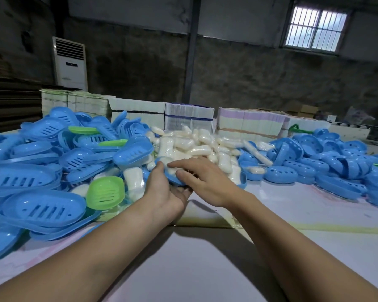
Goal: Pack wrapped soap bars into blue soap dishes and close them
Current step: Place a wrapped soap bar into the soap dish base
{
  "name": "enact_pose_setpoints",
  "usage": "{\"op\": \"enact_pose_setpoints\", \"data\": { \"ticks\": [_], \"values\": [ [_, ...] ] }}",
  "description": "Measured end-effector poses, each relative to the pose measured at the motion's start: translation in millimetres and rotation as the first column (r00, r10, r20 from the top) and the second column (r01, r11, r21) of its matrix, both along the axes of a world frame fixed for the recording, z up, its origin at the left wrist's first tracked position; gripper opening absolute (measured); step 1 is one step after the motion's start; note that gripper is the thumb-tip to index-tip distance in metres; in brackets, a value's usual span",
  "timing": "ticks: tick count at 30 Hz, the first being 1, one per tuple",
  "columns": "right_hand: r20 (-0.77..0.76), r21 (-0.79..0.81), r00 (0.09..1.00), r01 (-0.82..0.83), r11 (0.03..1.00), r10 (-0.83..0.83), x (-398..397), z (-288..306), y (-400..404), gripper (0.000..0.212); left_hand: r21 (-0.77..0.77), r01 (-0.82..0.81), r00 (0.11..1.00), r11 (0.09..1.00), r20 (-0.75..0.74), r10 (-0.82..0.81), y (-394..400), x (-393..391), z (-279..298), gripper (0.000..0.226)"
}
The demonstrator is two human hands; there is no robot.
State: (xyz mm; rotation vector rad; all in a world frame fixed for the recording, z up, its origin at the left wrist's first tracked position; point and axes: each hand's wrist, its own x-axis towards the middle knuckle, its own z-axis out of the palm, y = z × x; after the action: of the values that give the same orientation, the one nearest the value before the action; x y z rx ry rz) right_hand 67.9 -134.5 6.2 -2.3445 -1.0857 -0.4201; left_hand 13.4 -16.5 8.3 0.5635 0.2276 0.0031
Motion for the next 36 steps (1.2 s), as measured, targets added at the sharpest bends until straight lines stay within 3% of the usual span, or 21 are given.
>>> {"op": "enact_pose_setpoints", "data": {
  "ticks": [5, 7, 10, 12, 13, 15, 17, 20, 24, 30, 32, 36],
  "values": [
    [-0.185, 0.065, 0.983, 0.009, 0.998, 0.003, 6, -1, 3, 0.027, -0.065, 0.085, 0.996, 0.994, 0.006, -0.085, 1, 1, -6, 0.058],
    [-0.183, 0.059, 0.983, -0.016, 0.998, 0.026, 6, 2, 2, 0.028, -0.072, 0.090, 0.996, 0.993, 0.026, -0.088, 0, 1, -6, 0.057],
    [-0.158, 0.335, 0.985, -0.015, 0.942, 0.072, 12, 11, -15, 0.028, -0.071, 0.066, 0.997, 0.995, 0.049, -0.062, -1, 2, -3, 0.053],
    [-0.122, 0.533, 0.976, 0.219, 0.817, -0.182, 27, 17, -41, 0.015, -0.074, 0.071, 0.997, 0.995, 0.025, -0.069, -4, 1, -3, 0.052],
    [-0.114, 0.527, 0.915, 0.387, 0.757, -0.388, 36, 15, -58, 0.012, -0.069, 0.078, 0.997, 0.995, 0.008, -0.078, -6, 0, -4, 0.051],
    [-0.104, 0.316, 0.700, 0.696, 0.644, -0.706, 52, 3, -92, 0.016, -0.049, 0.102, 0.995, 0.994, -0.020, -0.103, -11, -2, -9, 0.053],
    [-0.116, 0.020, 0.576, 0.816, 0.578, -0.809, 64, -16, -116, 0.028, -0.008, 0.138, 0.989, 0.990, -0.044, -0.138, -17, -2, -15, 0.055],
    [-0.094, -0.188, 0.569, 0.796, 0.576, -0.817, 74, -34, -126, 0.035, 0.080, 0.176, 0.982, 0.981, -0.077, -0.170, -21, 1, -25, 0.053],
    [0.038, -0.146, 0.594, 0.799, 0.583, -0.804, 86, -38, -122, 0.035, 0.127, 0.220, 0.972, 0.967, -0.109, -0.207, -21, 3, -30, 0.051],
    [0.093, -0.209, 0.494, 0.858, 0.469, -0.864, 94, -38, -123, 0.022, 0.103, 0.231, 0.970, 0.967, -0.102, -0.221, -21, 3, -30, 0.052],
    [0.010, -0.138, 0.491, 0.864, 0.485, -0.871, 96, -39, -127, 0.016, 0.106, 0.240, 0.968, 0.965, -0.097, -0.230, -21, 4, -31, 0.053],
    [-0.365, 0.193, 0.601, 0.796, 0.574, -0.711, 95, -29, -133, 0.016, 0.096, 0.241, 0.969, 0.966, -0.085, -0.233, -19, 4, -30, 0.053]
  ]
}}
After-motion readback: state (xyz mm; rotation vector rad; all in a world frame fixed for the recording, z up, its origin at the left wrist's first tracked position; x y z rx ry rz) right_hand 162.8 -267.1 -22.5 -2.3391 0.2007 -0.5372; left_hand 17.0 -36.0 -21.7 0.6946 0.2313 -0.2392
